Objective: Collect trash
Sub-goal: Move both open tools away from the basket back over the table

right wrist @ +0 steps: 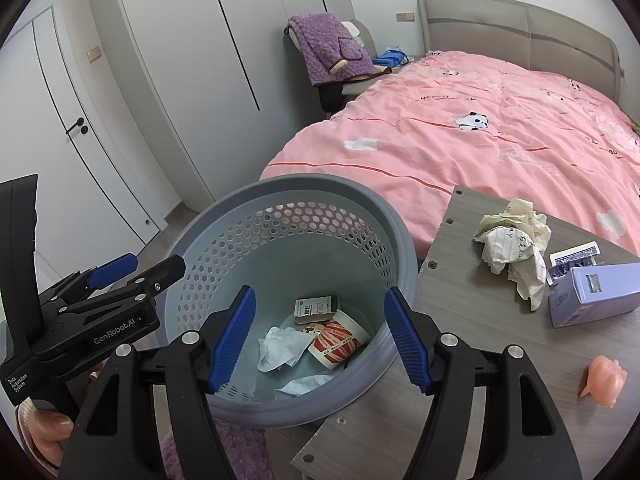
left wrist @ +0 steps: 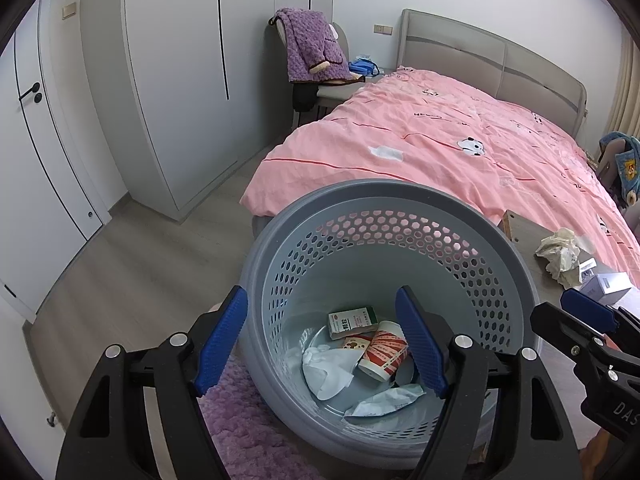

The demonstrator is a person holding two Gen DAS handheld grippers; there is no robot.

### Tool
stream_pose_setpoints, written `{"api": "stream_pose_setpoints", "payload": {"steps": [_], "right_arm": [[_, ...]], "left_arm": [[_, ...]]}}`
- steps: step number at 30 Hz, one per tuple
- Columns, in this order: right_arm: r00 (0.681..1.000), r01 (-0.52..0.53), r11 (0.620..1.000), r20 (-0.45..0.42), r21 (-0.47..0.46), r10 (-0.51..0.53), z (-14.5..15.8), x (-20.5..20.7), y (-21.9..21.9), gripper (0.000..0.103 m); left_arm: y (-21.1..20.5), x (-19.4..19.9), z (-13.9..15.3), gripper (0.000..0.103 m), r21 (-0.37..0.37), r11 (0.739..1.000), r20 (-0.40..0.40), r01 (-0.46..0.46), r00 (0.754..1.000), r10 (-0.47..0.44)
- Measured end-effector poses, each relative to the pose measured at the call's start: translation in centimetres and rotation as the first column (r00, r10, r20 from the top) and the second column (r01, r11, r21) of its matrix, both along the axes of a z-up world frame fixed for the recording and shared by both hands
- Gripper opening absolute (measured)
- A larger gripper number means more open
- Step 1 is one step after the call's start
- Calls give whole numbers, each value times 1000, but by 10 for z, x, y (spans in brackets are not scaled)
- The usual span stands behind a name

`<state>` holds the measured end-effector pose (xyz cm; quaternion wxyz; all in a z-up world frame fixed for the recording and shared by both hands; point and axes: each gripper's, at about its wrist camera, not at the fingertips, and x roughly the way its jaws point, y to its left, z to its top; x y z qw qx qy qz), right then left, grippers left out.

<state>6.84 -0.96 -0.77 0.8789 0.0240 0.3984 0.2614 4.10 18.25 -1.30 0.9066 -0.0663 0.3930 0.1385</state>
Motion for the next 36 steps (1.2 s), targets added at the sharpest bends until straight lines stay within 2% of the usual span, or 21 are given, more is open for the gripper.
{"api": "stream_pose_setpoints", "payload": {"steps": [15, 36], "right_arm": [[999, 39, 999, 38, 14, -39, 13, -21, -21, 71], [980, 180, 982, 72, 59, -184, 24, -48, -90, 74]], "left_arm": [[-18, -19, 15, 74, 7, 999, 32, 36, 999, -36], [-74, -23, 19, 74, 4, 985, 23, 174, 984, -174]]}}
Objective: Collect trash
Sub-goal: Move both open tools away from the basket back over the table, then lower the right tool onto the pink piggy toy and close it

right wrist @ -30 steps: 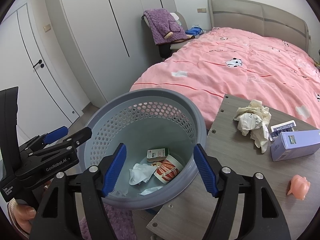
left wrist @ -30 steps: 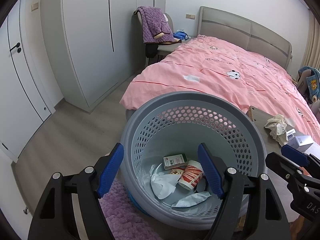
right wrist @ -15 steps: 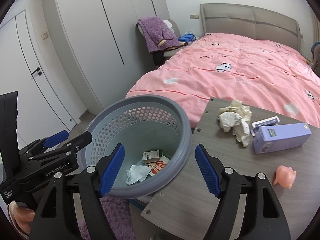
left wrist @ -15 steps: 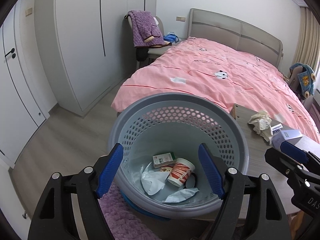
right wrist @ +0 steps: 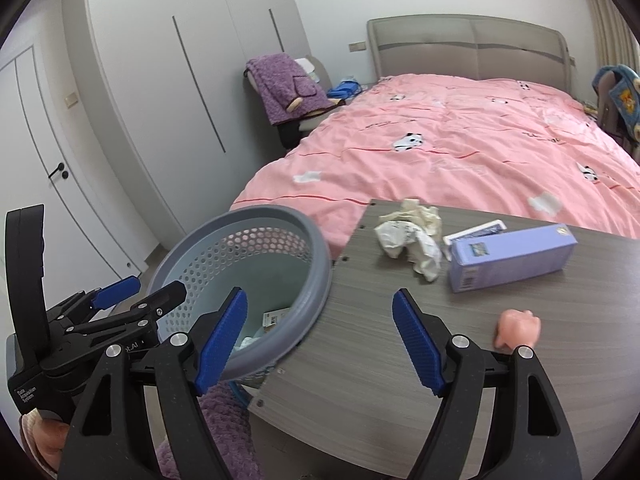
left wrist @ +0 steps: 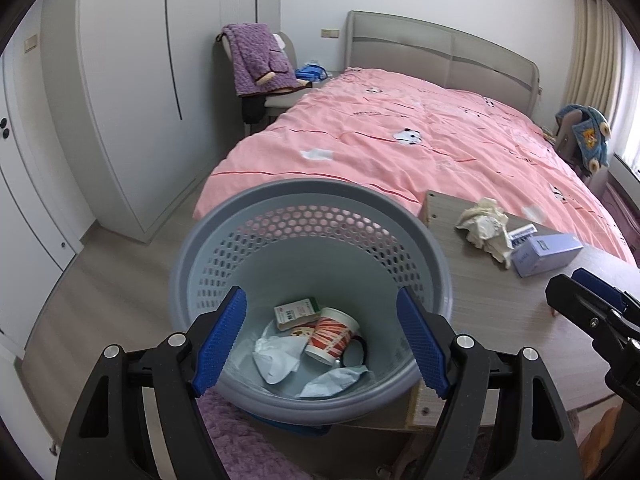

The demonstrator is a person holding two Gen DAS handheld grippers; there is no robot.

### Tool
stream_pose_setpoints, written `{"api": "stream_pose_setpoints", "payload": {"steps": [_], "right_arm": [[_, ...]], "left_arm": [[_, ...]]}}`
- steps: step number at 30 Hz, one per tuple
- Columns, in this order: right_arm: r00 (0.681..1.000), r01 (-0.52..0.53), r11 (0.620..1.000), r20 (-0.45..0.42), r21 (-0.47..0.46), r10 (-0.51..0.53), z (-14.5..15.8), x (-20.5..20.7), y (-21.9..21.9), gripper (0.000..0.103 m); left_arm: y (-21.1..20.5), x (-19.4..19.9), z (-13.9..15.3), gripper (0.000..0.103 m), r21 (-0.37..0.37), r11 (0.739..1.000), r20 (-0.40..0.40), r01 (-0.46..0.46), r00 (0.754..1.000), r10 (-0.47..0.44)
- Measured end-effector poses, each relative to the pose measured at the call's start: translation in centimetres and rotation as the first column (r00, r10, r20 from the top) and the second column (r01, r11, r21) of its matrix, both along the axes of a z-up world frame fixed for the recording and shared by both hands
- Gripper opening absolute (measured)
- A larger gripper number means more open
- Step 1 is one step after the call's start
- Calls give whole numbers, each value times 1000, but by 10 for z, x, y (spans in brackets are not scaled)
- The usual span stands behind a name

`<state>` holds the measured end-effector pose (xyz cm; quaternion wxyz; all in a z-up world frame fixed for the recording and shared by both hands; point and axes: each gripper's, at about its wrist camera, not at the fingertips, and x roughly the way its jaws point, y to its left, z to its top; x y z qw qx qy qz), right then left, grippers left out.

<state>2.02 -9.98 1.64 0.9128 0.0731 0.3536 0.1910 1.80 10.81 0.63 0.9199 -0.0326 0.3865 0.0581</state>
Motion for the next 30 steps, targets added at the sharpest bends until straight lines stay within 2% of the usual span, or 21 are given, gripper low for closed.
{"api": "stream_pose_setpoints", "payload": {"steps": [21, 30], "right_arm": [[981, 190, 982, -35, -1, -190, -17, -6, -91, 74], [966, 241, 970, -86, -20, -242, -40, -1, -115, 74]], "left_arm": [[-76, 21, -6, 74, 19, 987, -34, 161, 986, -160], [-95, 31, -12, 74, 30, 979, -52, 201, 978, -200]]}}
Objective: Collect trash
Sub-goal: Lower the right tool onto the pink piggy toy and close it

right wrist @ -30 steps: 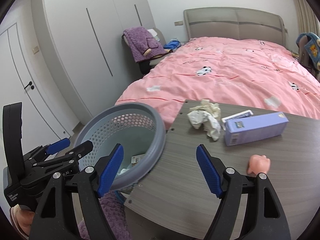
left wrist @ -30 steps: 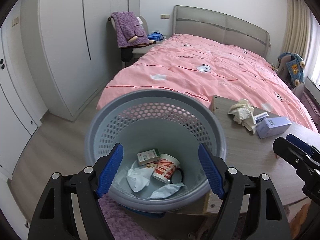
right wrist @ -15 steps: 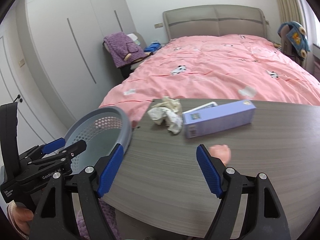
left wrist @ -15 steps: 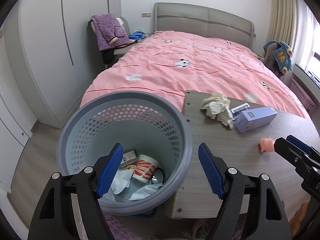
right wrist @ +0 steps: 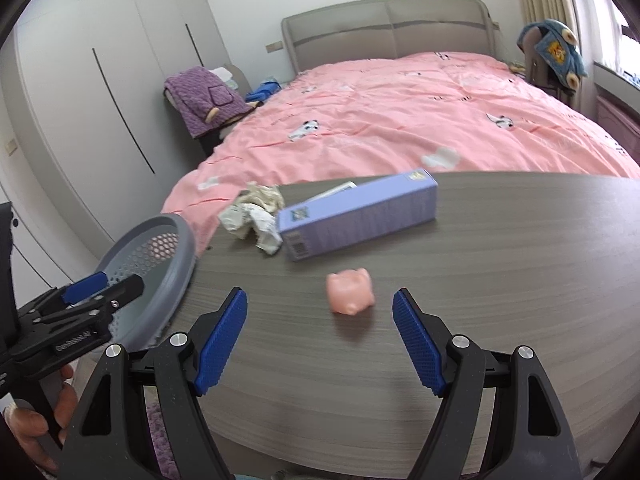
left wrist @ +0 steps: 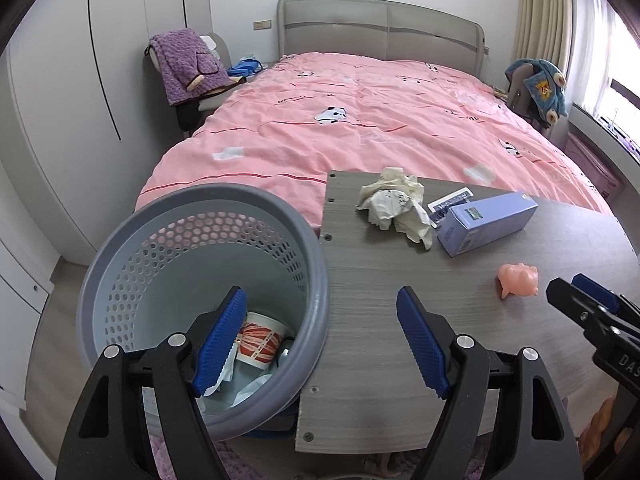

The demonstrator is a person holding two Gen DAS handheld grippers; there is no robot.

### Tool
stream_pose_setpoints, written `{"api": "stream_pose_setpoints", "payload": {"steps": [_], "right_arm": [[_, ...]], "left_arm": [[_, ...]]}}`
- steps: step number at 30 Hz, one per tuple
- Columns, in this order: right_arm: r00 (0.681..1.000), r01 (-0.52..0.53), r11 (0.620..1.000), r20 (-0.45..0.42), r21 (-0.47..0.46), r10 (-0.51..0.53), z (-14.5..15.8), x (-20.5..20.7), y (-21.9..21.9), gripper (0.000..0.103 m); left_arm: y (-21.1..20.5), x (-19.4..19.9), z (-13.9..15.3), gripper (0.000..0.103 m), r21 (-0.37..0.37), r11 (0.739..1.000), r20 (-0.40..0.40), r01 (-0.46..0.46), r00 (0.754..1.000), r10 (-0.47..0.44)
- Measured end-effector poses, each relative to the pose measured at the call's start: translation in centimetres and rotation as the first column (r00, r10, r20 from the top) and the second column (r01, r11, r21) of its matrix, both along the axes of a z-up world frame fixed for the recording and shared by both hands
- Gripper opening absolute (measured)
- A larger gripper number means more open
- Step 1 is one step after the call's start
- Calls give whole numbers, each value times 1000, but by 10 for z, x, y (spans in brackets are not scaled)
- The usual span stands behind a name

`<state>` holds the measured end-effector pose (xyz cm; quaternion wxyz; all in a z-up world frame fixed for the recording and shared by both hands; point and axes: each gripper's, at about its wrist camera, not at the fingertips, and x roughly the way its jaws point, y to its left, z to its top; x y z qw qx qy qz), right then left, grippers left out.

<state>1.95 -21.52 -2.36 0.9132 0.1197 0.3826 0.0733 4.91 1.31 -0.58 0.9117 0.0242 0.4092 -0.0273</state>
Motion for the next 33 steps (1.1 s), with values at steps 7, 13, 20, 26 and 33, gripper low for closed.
{"api": "stream_pose_setpoints", "payload": {"steps": [7, 13, 20, 26, 33], "right_arm": [[999, 8, 1000, -35, -8, -8, -15, 10, -3, 74], [998, 7, 1000, -55, -17, -8, -24, 22, 2, 74], [997, 6, 999, -81, -40, -9, -33, 32, 9, 72], [995, 14, 998, -94, -57, -20, -36, 40, 13, 68], [993, 22, 996, -112, -84, -31, -40, 46, 15, 59]], "left_arm": [[-6, 10, -8, 74, 2, 1000, -18, 8, 1000, -8], [-10, 16, -12, 74, 7, 1000, -23, 17, 1000, -17], [-10, 23, -19, 74, 2, 1000, -34, 26, 999, -25], [-12, 24, -22, 74, 2, 999, -37, 35, 999, -35], [-12, 25, -26, 74, -5, 999, -47, 41, 998, -42]]}}
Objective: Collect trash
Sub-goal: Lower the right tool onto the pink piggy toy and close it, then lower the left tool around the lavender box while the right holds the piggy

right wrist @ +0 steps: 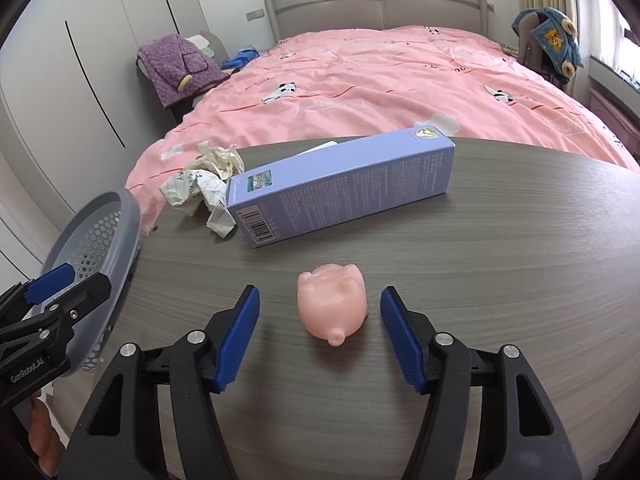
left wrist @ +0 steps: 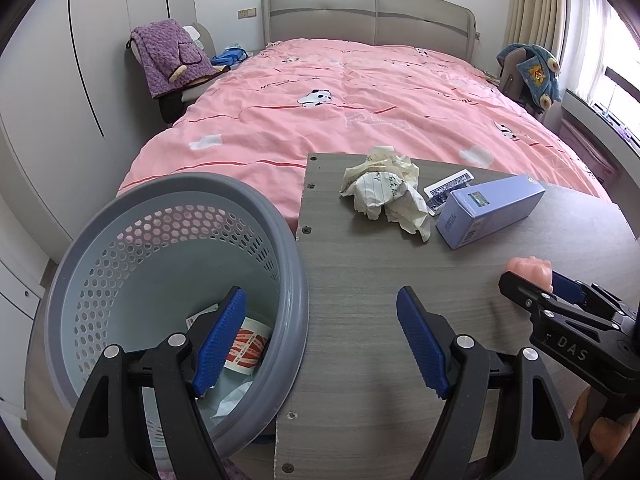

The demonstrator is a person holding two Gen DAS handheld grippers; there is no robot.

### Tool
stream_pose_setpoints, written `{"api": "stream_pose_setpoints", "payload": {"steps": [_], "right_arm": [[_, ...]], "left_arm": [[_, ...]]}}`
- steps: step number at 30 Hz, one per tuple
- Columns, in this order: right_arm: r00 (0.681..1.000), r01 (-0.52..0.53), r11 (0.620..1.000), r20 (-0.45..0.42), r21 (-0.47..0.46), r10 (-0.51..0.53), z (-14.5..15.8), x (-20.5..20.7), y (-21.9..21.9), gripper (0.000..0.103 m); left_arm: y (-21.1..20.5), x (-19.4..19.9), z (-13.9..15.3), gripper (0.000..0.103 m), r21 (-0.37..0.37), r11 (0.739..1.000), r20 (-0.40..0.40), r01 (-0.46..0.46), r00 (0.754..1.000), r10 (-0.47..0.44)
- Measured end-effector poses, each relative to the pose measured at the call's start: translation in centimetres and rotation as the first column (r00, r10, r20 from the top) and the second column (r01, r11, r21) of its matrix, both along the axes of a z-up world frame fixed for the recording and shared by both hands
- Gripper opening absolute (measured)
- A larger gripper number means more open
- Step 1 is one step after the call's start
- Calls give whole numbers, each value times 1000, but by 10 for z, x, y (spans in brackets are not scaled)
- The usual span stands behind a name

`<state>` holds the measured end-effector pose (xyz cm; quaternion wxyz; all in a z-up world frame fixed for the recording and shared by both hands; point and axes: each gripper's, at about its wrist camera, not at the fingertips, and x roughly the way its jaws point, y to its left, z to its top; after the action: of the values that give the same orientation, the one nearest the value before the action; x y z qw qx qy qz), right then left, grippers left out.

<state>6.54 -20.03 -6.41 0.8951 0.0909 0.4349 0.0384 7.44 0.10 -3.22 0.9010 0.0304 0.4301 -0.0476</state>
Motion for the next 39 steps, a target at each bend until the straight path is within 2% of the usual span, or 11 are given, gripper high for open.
{"api": "stream_pose_setpoints", "payload": {"steps": [7, 9, 23, 39], "right_arm": [[1000, 5, 1000, -6, -12, -5, -2, 2, 1, 46], [1000, 4, 1000, -7, -15, -4, -3, 2, 1, 36], [1000, 2, 1000, 18, 28, -3, 7, -12, -11, 36], [998, 61, 996, 29, 70, -63, 10, -36, -58, 36]], "left_arm": [[-1, -2, -1, 74, -3, 1000, -3, 7, 1000, -7], [-2, -2, -1, 74, -2, 1000, -4, 11, 1000, -11], [-17, -5, 4, 74, 5, 999, 4, 54, 999, -54], [-68, 3, 9, 74, 33, 986, 10, 164, 986, -164]]}}
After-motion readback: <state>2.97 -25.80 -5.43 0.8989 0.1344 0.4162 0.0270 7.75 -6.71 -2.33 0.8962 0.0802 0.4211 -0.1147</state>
